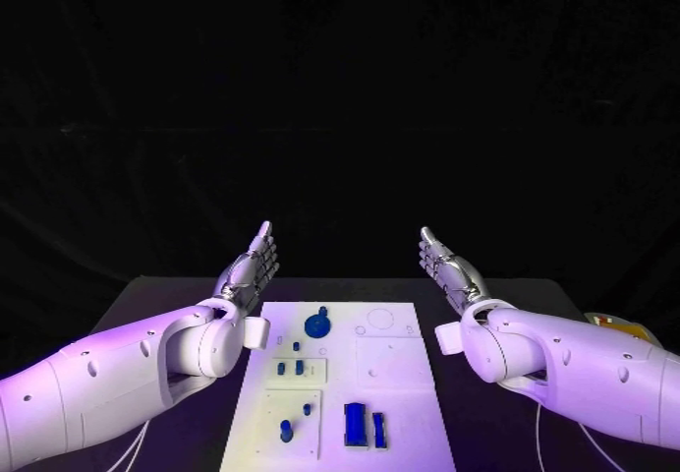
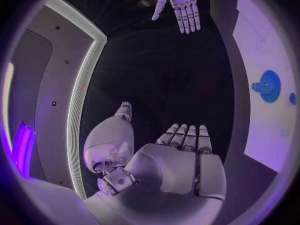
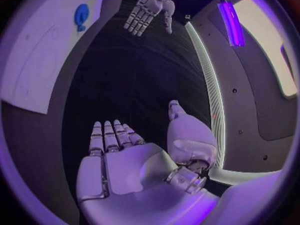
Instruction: Assemble the parts on the task board
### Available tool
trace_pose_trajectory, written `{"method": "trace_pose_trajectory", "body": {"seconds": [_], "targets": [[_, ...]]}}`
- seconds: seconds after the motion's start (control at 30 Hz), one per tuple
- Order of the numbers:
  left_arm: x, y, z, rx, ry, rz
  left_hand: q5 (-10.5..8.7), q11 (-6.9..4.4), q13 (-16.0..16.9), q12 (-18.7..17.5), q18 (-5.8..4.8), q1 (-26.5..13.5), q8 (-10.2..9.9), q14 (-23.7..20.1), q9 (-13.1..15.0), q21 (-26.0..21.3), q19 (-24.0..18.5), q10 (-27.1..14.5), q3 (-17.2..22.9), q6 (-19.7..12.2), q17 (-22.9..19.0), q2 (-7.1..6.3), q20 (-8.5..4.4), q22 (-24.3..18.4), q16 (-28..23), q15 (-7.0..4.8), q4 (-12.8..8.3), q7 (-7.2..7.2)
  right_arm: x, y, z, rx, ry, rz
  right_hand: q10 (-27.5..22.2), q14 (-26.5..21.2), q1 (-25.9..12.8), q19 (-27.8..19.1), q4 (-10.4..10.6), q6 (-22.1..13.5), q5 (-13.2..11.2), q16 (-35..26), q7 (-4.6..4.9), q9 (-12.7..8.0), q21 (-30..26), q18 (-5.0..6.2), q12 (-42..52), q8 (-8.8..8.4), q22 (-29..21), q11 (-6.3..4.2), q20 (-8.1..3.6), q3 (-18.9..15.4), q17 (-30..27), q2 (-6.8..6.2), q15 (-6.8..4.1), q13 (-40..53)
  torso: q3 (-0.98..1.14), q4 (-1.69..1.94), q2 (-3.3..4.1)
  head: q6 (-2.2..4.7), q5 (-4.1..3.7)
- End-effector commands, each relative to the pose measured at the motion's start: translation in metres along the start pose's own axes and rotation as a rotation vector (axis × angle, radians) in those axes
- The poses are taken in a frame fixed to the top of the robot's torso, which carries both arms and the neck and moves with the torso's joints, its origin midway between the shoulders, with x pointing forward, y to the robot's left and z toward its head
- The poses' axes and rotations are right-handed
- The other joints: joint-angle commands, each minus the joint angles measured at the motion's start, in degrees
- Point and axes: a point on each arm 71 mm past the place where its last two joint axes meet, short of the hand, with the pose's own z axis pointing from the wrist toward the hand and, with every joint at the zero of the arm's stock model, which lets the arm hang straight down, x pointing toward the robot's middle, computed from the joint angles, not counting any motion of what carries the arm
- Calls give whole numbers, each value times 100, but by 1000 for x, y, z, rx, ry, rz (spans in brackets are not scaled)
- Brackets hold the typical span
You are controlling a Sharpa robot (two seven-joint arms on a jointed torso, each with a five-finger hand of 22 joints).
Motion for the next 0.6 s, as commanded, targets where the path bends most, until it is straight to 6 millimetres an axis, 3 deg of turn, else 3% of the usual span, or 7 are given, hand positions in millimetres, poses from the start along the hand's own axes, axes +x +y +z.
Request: {"method": "trace_pose_trajectory", "body": {"seconds": [0.03, 0.3, 0.6], "targets": [[7, -2, -8, 53, -116, 75, -111, -75, -32, -65, -123, -2773, -127, -374, -66, -72, -364, -435, -86, -389, -56, 70, -142, -71, -113, -83, -155, -90, 6, 7, -9, -9, -115, 50, -678, -516, -2041, -438, -103, -434, -77, -124, -100, -212, -49, -168, -73, -73, -245, -77, -114, -187, -142, 69, -59, -85, 37, -7, -99, 39, 27], [27, -4, -25, 78, -177, 115, -111, -75, -32, -65, -123, -2773, -127, -374, -66, -72, -364, -435, -86, -389, -56, 70, -142, -71, -113, -83, -155, -90, 23, 21, -22, -10, -147, 112, -678, -516, -2041, -438, -103, -434, -77, -124, -100, -212, -49, -168, -73, -73, -245, -77, -114, -187, -142, 69, -59, -85, 37, -7, -99, 39, 27], [31, -4, -28, 83, -187, 122, -111, -75, -32, -65, -123, -2773, -127, -374, -66, -72, -364, -435, -86, -389, -56, 70, -142, -71, -113, -83, -155, -90, 23, 21, -22, -10, -147, 114, -678, -516, -2041, -438, -103, -434, -77, -124, -100, -212, -49, -168, -73, -73, -245, -77, -114, -187, -142, 69, -59, -85, 37, -7, -99, 39, 27]]}}
